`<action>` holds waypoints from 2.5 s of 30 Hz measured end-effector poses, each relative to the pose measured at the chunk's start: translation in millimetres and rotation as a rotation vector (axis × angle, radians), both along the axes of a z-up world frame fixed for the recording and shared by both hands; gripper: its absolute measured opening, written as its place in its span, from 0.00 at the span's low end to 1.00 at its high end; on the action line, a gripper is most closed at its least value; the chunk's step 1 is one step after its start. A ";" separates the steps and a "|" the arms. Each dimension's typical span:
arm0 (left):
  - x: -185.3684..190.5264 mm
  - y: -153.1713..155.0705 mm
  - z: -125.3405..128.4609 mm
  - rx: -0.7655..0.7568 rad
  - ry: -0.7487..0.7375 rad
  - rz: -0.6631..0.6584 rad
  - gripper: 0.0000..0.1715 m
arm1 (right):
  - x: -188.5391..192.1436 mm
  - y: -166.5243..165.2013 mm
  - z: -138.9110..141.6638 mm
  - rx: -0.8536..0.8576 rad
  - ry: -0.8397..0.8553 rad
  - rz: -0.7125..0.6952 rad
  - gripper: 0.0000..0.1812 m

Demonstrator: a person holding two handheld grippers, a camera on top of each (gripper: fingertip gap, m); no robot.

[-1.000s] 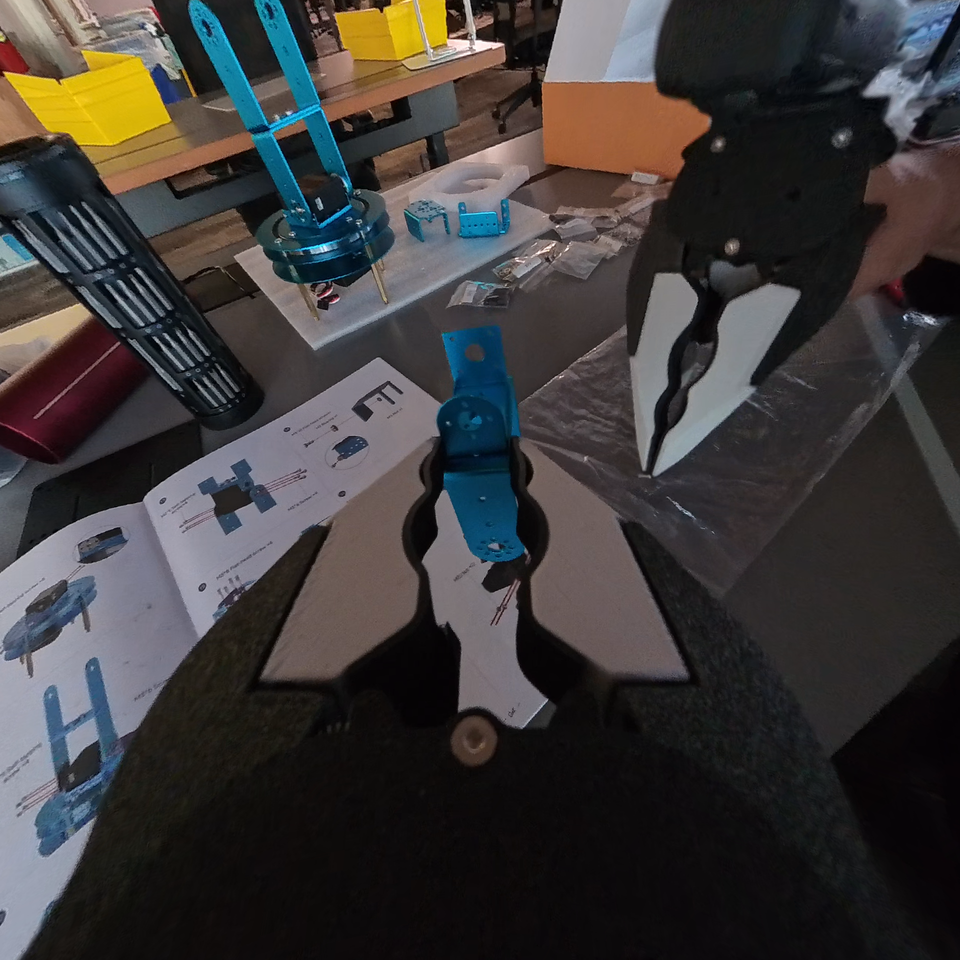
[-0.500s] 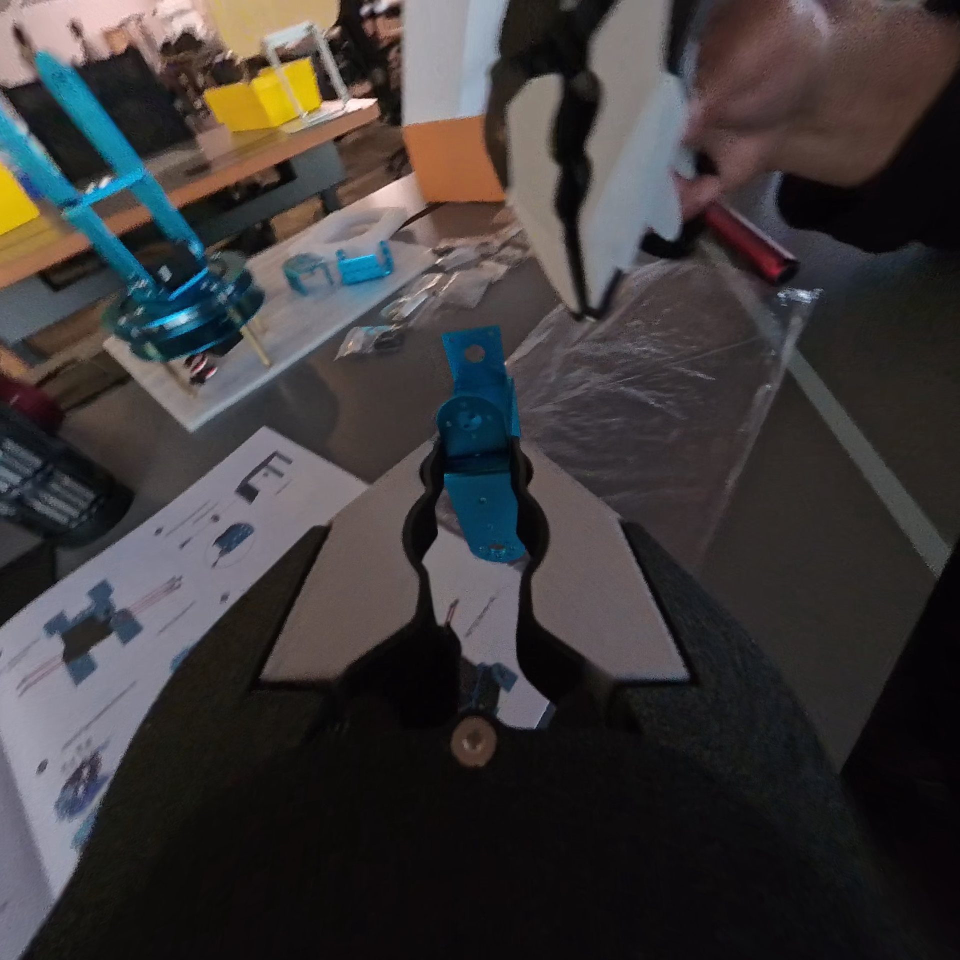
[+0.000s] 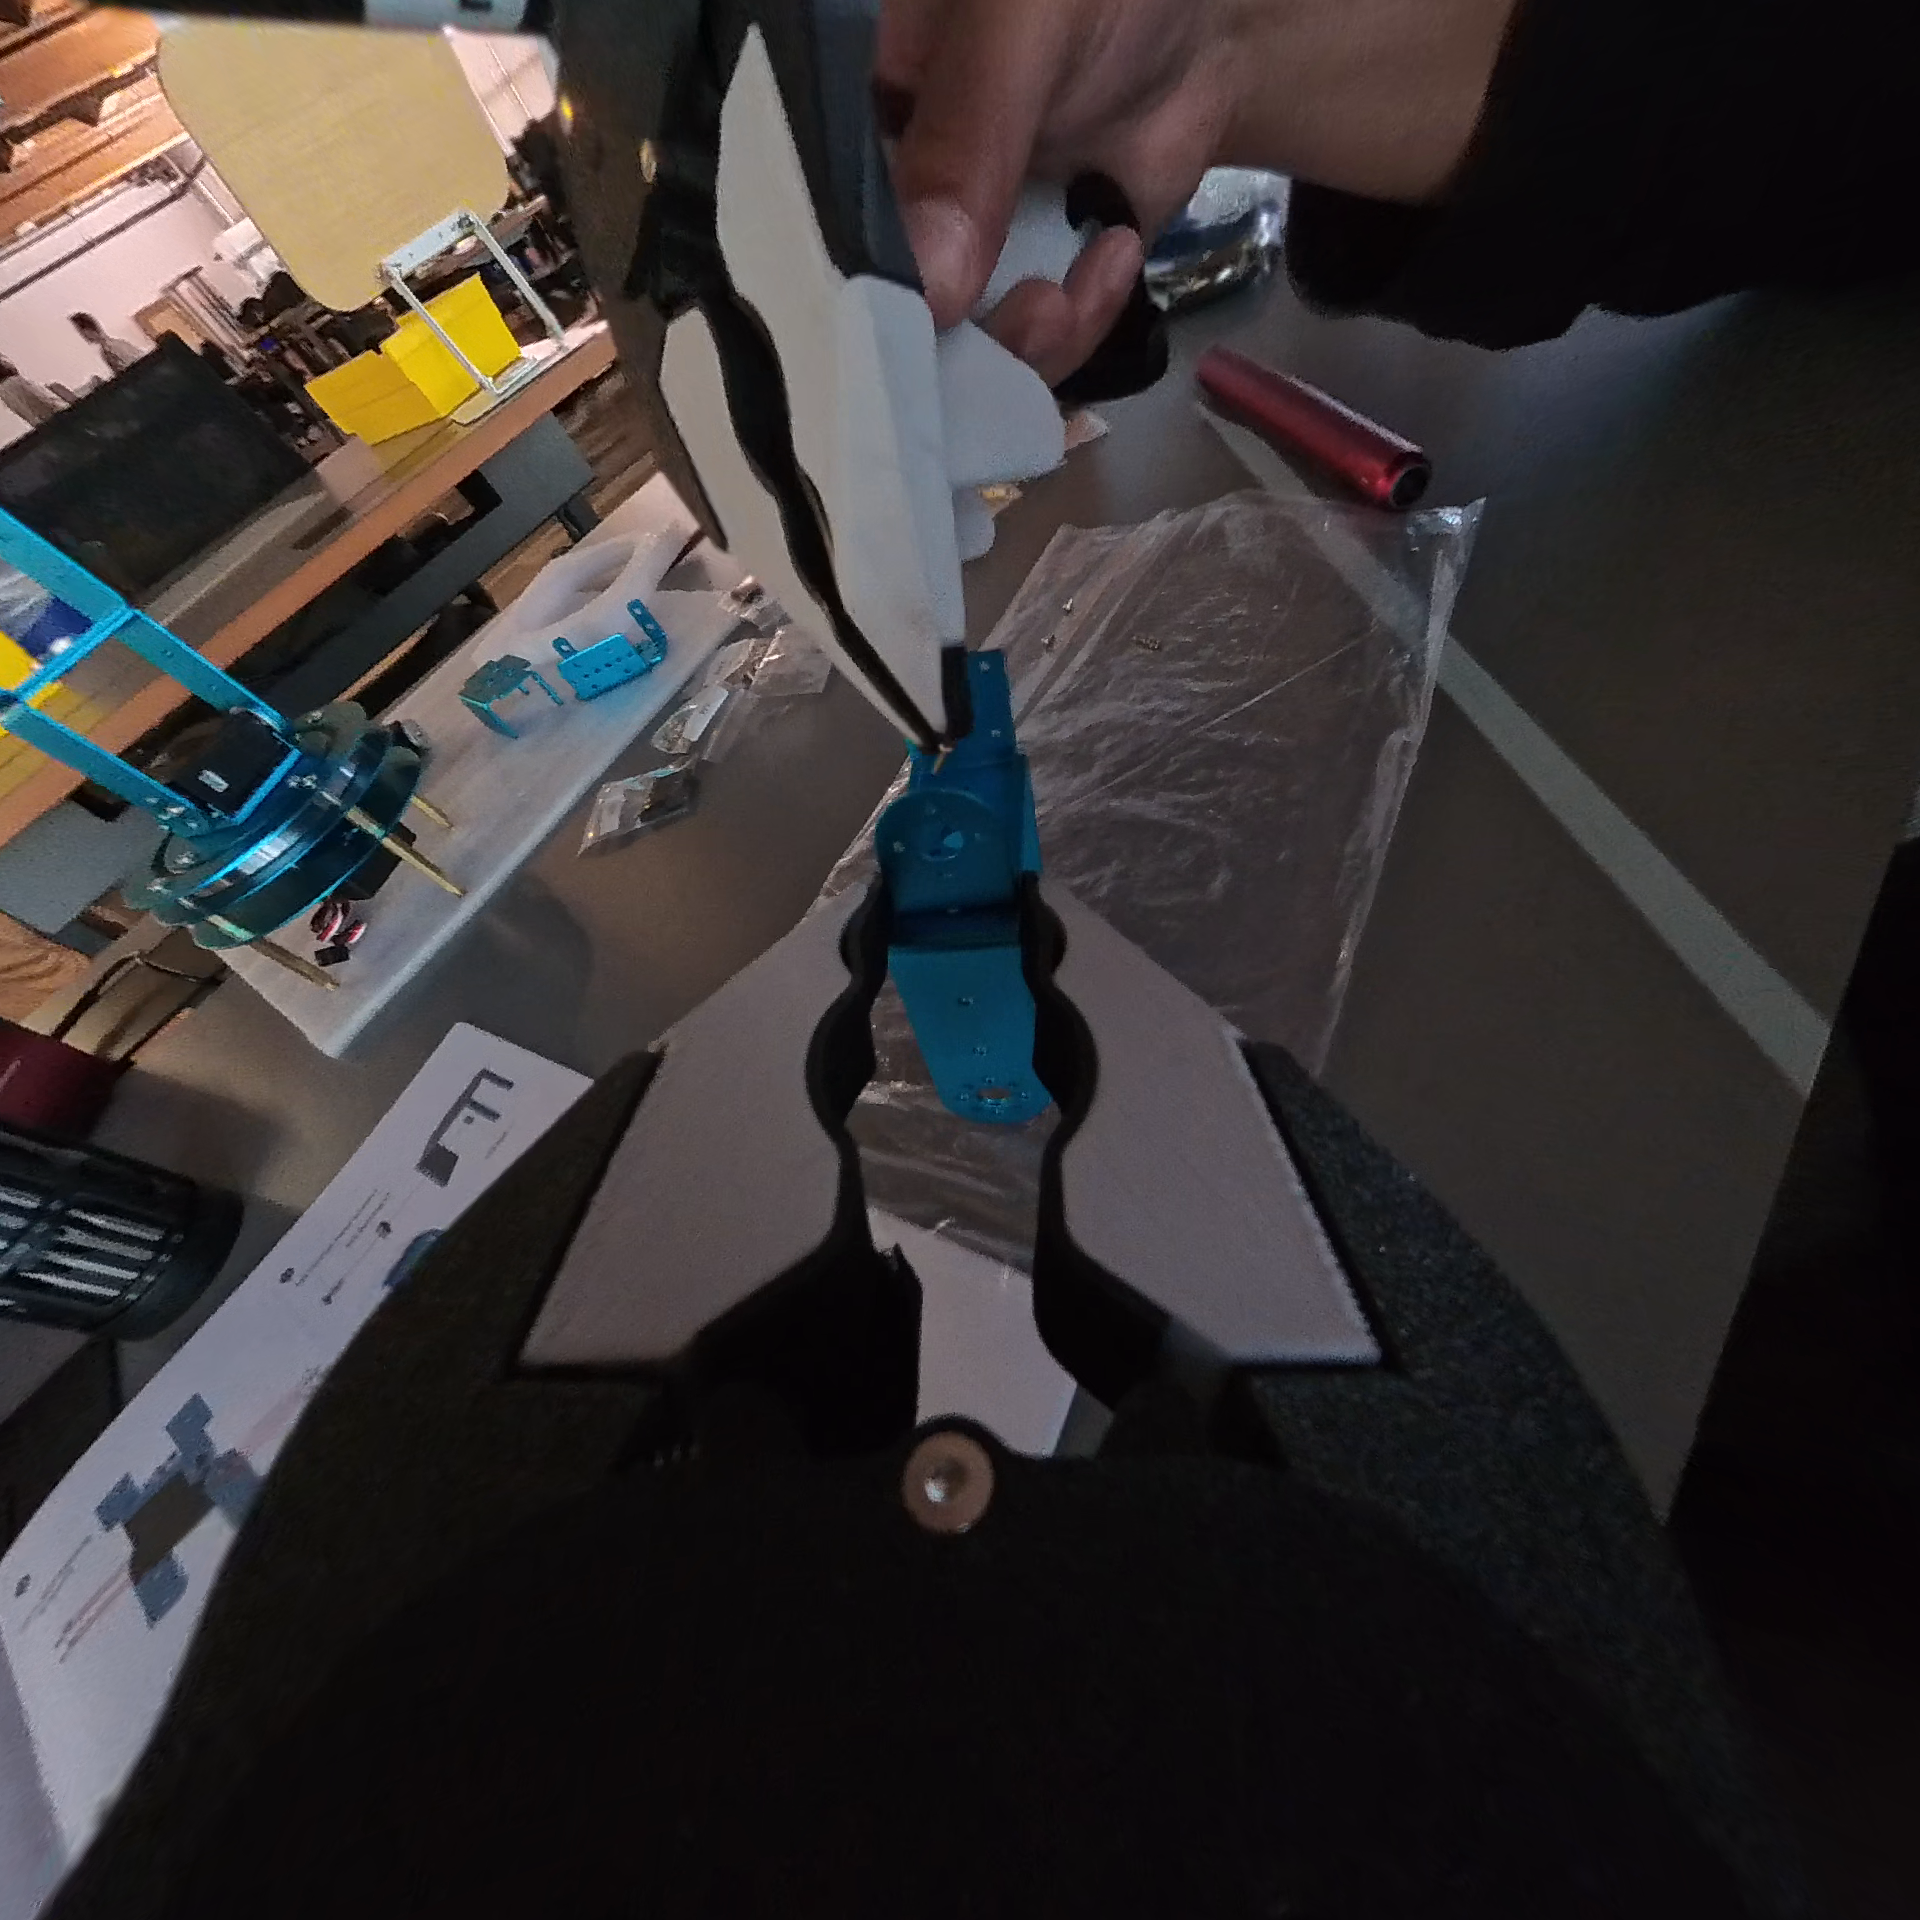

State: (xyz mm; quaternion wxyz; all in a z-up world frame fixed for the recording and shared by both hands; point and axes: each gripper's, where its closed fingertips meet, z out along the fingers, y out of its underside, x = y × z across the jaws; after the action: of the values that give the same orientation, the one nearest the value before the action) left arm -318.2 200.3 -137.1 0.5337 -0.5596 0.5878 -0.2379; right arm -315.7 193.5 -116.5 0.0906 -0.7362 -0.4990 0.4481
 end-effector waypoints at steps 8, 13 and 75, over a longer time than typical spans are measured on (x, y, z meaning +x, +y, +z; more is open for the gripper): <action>4.3 -7.6 -2.0 0.078 0.054 -0.014 0.14 | 0.2 -3.6 -13.8 -0.021 -0.066 0.056 0.00; 4.8 -7.9 -4.3 0.100 0.078 -0.008 0.14 | 1.6 -1.1 -18.9 -0.024 -0.087 0.044 0.00; -41.7 44.3 5.8 -0.122 -0.004 0.246 0.14 | 23.6 5.5 -99.0 0.545 -0.166 0.461 0.00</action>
State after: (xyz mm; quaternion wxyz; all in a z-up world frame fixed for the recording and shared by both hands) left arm -359.9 244.6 -131.3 0.5248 -0.6584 0.4982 -0.2072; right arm -292.0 199.0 -215.5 0.1392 -0.5872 -0.7584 0.2462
